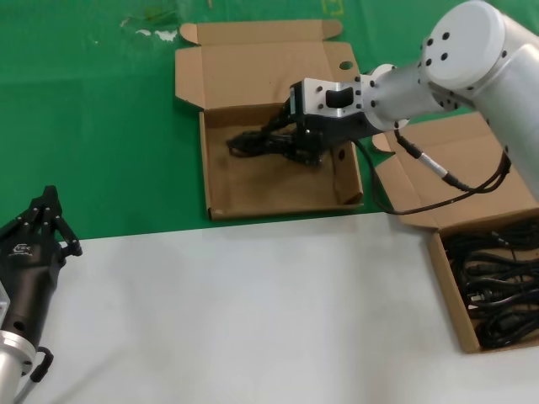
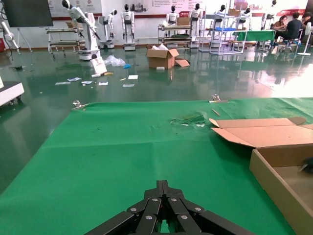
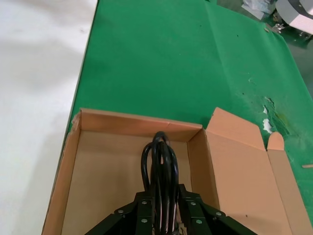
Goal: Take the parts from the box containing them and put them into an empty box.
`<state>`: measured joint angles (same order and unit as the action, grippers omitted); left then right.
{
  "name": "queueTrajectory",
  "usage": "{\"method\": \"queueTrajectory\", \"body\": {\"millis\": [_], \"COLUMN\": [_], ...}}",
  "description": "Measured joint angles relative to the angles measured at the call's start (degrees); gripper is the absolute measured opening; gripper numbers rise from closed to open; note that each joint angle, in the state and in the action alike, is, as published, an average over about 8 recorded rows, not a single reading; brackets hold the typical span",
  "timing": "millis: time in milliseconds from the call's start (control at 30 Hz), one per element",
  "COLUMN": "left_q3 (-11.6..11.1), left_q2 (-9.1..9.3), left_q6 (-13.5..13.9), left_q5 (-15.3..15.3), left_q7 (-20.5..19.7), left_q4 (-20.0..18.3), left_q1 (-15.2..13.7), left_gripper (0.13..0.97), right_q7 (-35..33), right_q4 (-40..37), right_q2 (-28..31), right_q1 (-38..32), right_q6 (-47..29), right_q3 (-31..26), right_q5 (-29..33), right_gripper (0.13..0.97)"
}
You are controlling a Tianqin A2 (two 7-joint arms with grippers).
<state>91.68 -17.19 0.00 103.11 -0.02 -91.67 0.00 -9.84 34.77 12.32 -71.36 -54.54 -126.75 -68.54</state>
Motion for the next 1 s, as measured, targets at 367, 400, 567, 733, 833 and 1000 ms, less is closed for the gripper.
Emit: {"method": "queueTrajectory", "body": {"millis": [367, 400, 567, 733, 833, 1000], "left_q3": [0.00, 0.00, 0.00, 0.00, 0.00, 0.00], "left_q2": [0.00, 0.00, 0.00, 0.00, 0.00, 0.00], "left_q6": [0.00, 0.00, 0.00, 0.00, 0.00, 0.00], "left_q5": [0.00, 0.00, 0.00, 0.00, 0.00, 0.00], "left_q7": [0.00, 0.00, 0.00, 0.00, 0.00, 0.00], "left_q4": [0.00, 0.00, 0.00, 0.00, 0.00, 0.00], "left_q1": [0.00, 0.00, 0.00, 0.00, 0.00, 0.00], "left_gripper": [0.140, 0.140, 0.140, 0.140, 0.140, 0.140], "right_q7": [3.45, 4.45, 10.37, 16.02, 18.04, 19.20], "right_q4": [5.82, 7.57, 17.95, 28.83, 33.98, 38.72], "right_q2": [2.54, 3.32, 7.98, 13.15, 15.51, 17.43], "right_q1": [1.92, 2.52, 7.00, 14.22, 19.04, 24.63], "right_q6": [-0.50, -0.58, -0.63, 0.70, 2.46, 5.19], "right_q3": [1.22, 1.51, 3.66, 6.88, 8.92, 11.21], "right_q5": [-1.09, -1.17, -1.87, -3.60, -5.09, -7.03], "right_gripper": [0.268, 0.289, 0.370, 0.483, 0.550, 0.650]}}
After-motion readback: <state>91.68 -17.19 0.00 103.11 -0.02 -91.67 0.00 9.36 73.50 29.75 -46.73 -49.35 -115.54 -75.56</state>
